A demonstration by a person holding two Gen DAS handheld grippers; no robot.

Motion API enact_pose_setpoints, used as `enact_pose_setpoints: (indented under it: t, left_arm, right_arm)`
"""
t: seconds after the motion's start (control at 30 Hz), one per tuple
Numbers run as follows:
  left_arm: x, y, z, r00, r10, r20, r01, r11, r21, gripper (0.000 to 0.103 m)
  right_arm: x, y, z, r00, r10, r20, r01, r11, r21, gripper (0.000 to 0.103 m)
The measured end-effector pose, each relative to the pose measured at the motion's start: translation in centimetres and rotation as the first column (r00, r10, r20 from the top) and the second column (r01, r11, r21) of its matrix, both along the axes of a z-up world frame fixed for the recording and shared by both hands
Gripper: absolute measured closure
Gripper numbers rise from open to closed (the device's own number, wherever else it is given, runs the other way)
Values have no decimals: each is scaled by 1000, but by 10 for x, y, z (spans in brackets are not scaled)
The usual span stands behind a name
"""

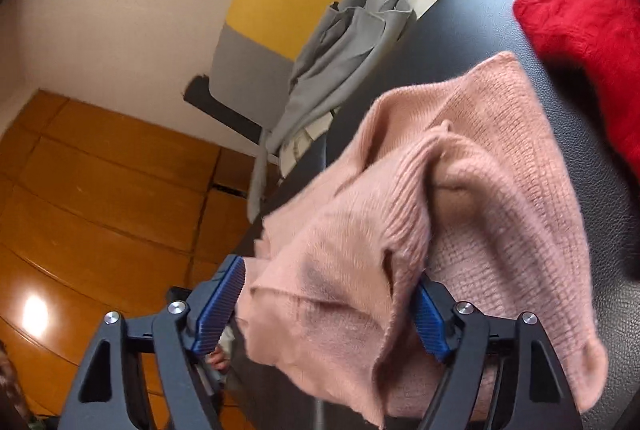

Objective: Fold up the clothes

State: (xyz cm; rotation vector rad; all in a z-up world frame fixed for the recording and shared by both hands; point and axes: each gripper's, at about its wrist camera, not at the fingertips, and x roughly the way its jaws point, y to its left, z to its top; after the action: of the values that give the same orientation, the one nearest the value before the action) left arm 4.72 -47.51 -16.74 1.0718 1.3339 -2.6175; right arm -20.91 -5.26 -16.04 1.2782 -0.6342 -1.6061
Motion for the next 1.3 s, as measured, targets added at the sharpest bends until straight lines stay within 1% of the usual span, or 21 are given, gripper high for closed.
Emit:
enact_pose_setpoints:
  t: [0.03, 0.07, 0.1, 0.13, 0.17, 0.33, 0.37, 0.43, 0.47, 0.5, 0.53, 0.6, 0.73, 0.8, 0.9, 1.0, 1.07, 1.13, 1.2, 1.27, 1.3]
  left_arm:
    - [-1, 3, 1, 1000, -13, 7, 13, 1000, -11, 78]
    - [-1, 6, 2, 1000, -21, 14, 22, 1000, -20, 78]
    - [-2, 8, 3, 999, -30, 22, 31, 999, -29, 78]
    - [-3, 10, 3, 999, -35, 27, 36, 999, -36, 78]
    - [-4, 10, 3, 999, -37, 31, 38, 998, -43, 78]
    - [-16, 10, 1, 998, -48, 43, 50, 998, -25, 78]
    - [-18, 10, 0, 998, -51, 47, 52, 998, -25, 78]
    - [-23, 13, 2, 996, -75, 44, 76, 997, -31, 80]
    - [-25, 15, 4, 996, -82, 40, 84, 996, -40, 81]
    - [-26, 16, 6, 996, -82, 33, 84, 995, -46, 91]
    - [-27, 15, 8, 997, -79, 19, 80, 996, -34, 95]
    - [-29, 10, 11, 998, -65, -22, 65, 998, -6, 97]
    - [-33, -6, 17, 995, 0, -104, 8, 997, 79, 97]
    - [-35, -14, 22, 991, 36, -128, -24, 996, 90, 98]
    - [-44, -27, 27, 987, 83, -136, -68, 991, 114, 98]
    - [-54, -39, 22, 983, 148, -107, -132, 981, 142, 98]
    - [-59, -49, 14, 977, 197, -82, -180, 968, 177, 98]
    - [-64, -59, 3, 966, 255, -46, -239, 946, 219, 98]
    - [-68, -68, -10, 953, 302, -21, -284, 917, 280, 98]
    - [-69, -78, -25, 940, 342, 13, -323, 874, 362, 93]
    - [-69, -81, -29, 937, 349, 18, -330, 866, 375, 92]
  right_arm:
    - [4, -5, 0, 1000, 16, -16, -16, 1000, 24, 26]
    - [7, -9, 0, 999, 33, -34, -31, 998, 52, 35]
    - [11, -12, 1, 997, 45, -57, -41, 996, 81, 47]
    - [15, -15, 3, 995, 58, -81, -49, 993, 110, 51]
    - [19, -19, 4, 992, 71, -104, -56, 989, 140, 51]
    - [24, -20, 0, 990, 100, -104, -85, 986, 144, 51]
    - [26, -19, 1, 987, 107, -119, -87, 983, 159, 54]
    - [31, -18, 4, 979, 127, -158, -97, 978, 184, 73]
    - [31, -18, 5, 977, 132, -164, -100, 977, 190, 93]
    - [31, -16, 7, 977, 134, -168, -102, 977, 190, 97]
    - [30, -16, 9, 975, 135, -179, -102, 978, 181, 97]
    - [26, -12, 15, 975, 122, -184, -97, 985, 140, 97]
    - [10, -9, 23, 985, 73, -159, -68, 997, 33, 97]
    - [0, -9, 27, 988, 39, -147, -41, 999, -14, 97]
    - [-13, -12, 30, 993, -9, -120, 0, 998, -69, 97]
    - [-28, -18, 27, 992, -73, -99, 67, 995, -69, 97]
    - [-40, -18, 23, 989, -129, -72, 123, 989, -77, 97]
    - [-53, -17, 13, 983, -185, -9, 184, 979, -90, 97]
    - [-65, -18, 3, 971, -235, 46, 239, 968, -80, 96]
    - [-76, -20, -9, 962, -254, 102, 262, 963, -68, 93]
    - [-81, -18, -13, 953, -275, 125, 284, 957, -57, 92]
